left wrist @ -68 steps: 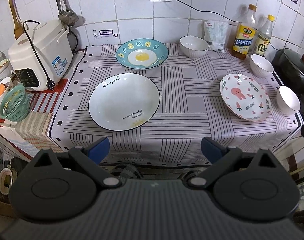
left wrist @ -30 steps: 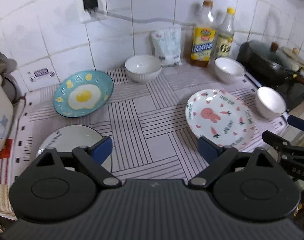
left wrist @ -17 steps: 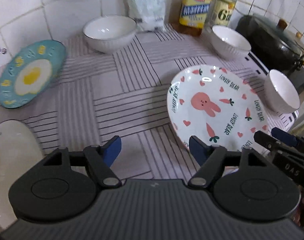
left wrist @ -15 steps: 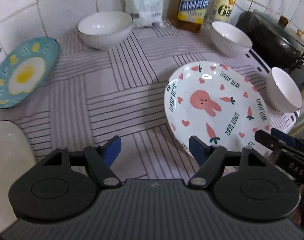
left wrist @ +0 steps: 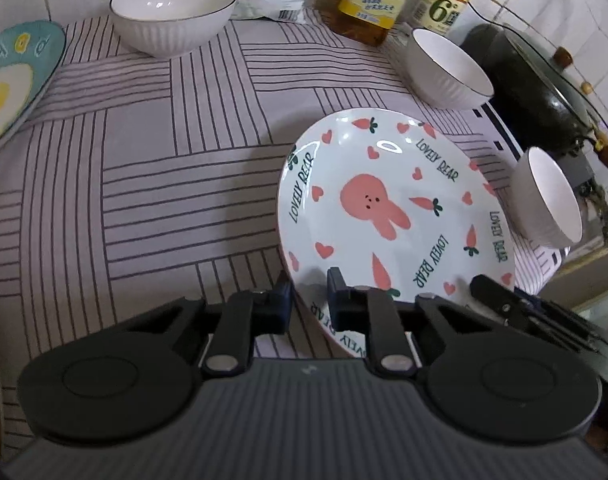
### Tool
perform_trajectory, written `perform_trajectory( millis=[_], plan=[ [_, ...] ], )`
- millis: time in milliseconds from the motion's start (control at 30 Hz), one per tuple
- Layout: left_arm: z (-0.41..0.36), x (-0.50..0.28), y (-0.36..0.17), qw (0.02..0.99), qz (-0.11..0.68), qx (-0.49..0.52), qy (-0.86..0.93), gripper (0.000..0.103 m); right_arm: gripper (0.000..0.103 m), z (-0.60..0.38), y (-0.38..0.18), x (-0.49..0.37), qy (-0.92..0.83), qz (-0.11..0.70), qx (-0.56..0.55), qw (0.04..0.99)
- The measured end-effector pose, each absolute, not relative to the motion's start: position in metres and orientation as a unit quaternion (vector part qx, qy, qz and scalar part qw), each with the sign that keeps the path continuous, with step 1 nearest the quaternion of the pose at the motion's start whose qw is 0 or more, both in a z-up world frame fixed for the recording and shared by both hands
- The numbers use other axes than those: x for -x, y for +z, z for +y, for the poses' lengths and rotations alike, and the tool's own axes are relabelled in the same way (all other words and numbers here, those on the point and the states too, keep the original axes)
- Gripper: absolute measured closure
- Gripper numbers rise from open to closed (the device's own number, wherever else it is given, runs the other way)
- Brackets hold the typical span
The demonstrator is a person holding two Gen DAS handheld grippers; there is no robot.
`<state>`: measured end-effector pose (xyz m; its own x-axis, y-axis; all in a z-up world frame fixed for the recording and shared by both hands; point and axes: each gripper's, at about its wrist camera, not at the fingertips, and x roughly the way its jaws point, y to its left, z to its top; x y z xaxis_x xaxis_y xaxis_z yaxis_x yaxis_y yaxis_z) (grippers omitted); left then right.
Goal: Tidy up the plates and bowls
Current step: 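Close both tools on the bunny plate rim and lift it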
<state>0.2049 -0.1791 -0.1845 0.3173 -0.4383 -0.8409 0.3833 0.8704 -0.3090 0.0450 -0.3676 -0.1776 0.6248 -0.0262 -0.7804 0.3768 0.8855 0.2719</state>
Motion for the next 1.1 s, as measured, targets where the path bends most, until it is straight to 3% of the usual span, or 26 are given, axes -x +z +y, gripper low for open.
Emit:
perform_trajectory(
  millis=[333,833,1100],
  plan=[
    [-0.179,-0.204,-0.177,0.819,0.518,-0.004,-0.247,0.085,0.076,-0.362,-0.173,-0.051,-0.089,0.422,-0.178,0.885],
    [-0.117,-0.234,-0.15,0.832,0.516,0.016,-0.203,0.084,0.076,-0.325,-0.165,-0.109,-0.024,0.405,-0.155,0.901],
    [-0.106,-0.257,-0.171,0.82,0.546,0.031,-0.17,0.081,0.076,-0.308,-0.186,-0.145,-0.003,0.429,-0.119,0.895]
  ],
)
